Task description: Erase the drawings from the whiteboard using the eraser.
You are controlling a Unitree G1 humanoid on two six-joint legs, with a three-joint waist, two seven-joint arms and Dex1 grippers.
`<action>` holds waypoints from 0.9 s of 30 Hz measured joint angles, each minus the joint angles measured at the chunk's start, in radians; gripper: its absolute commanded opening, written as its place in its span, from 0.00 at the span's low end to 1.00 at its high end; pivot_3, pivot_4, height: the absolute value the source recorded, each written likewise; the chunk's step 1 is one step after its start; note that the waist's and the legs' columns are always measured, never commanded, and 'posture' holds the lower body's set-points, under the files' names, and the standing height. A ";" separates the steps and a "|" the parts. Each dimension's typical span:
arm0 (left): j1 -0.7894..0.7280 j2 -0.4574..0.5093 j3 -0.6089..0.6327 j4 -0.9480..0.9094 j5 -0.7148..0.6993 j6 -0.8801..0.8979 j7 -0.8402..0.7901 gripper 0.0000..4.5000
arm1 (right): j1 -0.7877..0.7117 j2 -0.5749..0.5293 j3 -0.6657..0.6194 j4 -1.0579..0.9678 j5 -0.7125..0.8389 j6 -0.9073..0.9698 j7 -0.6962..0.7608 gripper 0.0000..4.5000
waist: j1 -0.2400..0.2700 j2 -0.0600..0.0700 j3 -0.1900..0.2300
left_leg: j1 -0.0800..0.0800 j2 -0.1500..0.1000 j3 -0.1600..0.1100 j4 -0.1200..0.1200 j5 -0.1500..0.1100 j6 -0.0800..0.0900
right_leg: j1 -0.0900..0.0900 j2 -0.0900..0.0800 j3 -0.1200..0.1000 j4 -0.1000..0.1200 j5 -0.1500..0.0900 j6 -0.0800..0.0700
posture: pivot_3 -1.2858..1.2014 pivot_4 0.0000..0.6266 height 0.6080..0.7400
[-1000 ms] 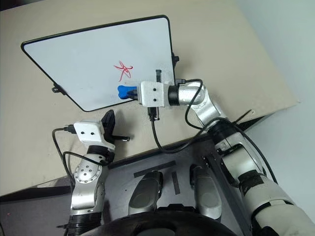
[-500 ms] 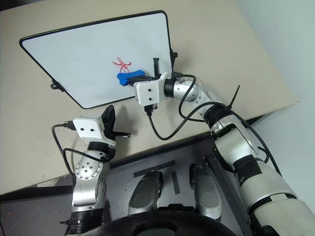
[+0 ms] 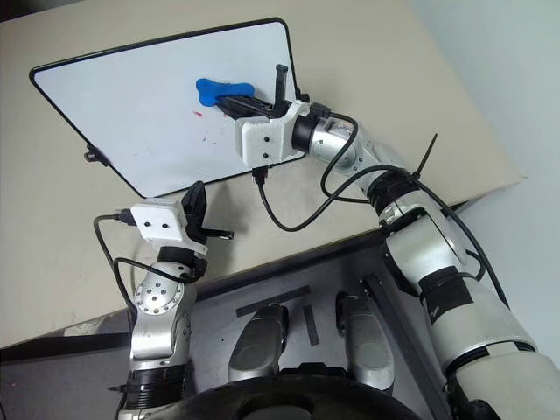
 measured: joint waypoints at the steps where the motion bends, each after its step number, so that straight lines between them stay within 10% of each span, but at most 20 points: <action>1: -0.004 0.000 0.000 0.000 0.000 0.000 0.000 0.00 | 0.010 0.004 0.003 0.006 -0.001 -0.001 0.011 0.01 | 0.000 0.000 0.000 | 0.000 0.000 0.000 0.000 0.000 0.000 | 0.000 0.000 0.000 0.000 0.000 0.000 | 0.52 0.24 1.00; 27: -0.007 0.000 -0.001 0.001 0.000 -0.001 -0.001 0.00 | -0.040 -0.033 -0.010 -0.001 -0.057 -0.009 -0.188 0.01 | -0.002 0.000 0.000 | -0.001 0.002 0.001 0.000 -0.001 -0.001 | -0.004 0.001 0.000 -0.001 -0.001 0.004 | 0.52 0.24 1.00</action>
